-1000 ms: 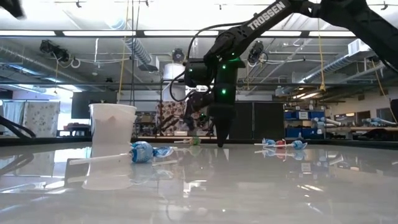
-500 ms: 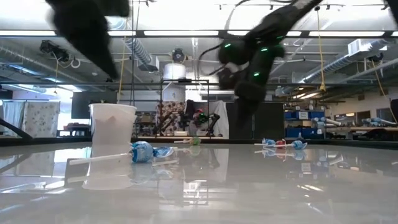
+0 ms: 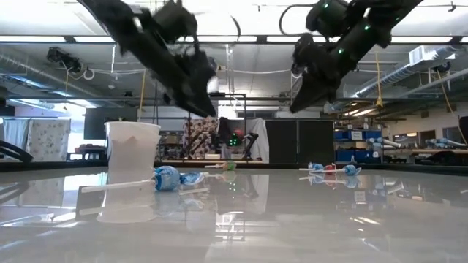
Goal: Sort candy by brand, put in halloween buckets
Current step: Put the green sucker into the left orange bucket
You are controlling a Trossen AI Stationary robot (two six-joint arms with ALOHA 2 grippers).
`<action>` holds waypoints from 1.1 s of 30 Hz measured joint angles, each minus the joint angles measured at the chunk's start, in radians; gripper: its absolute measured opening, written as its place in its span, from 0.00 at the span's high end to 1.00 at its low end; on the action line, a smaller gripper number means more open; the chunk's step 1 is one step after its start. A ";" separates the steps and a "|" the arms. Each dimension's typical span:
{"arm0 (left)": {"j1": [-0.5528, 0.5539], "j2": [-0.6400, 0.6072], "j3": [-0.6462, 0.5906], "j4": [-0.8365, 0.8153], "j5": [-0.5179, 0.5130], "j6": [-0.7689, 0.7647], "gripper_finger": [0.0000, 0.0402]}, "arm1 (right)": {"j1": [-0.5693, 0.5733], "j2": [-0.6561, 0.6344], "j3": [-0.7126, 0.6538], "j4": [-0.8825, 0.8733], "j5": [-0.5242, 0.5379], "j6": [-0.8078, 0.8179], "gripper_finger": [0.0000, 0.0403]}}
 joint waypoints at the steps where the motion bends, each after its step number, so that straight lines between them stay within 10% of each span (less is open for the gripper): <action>1: 0.034 0.025 0.000 0.034 0.005 0.012 0.55 | 0.004 -0.015 -0.002 0.002 0.001 0.019 0.94; 16: 0.256 0.455 0.188 0.214 0.199 0.053 0.55 | 0.042 -0.062 -0.052 0.010 0.138 -0.014 0.86; 33: 0.258 0.507 0.264 0.064 0.281 0.133 0.65 | 0.033 -0.061 -0.052 0.016 0.139 -0.076 0.84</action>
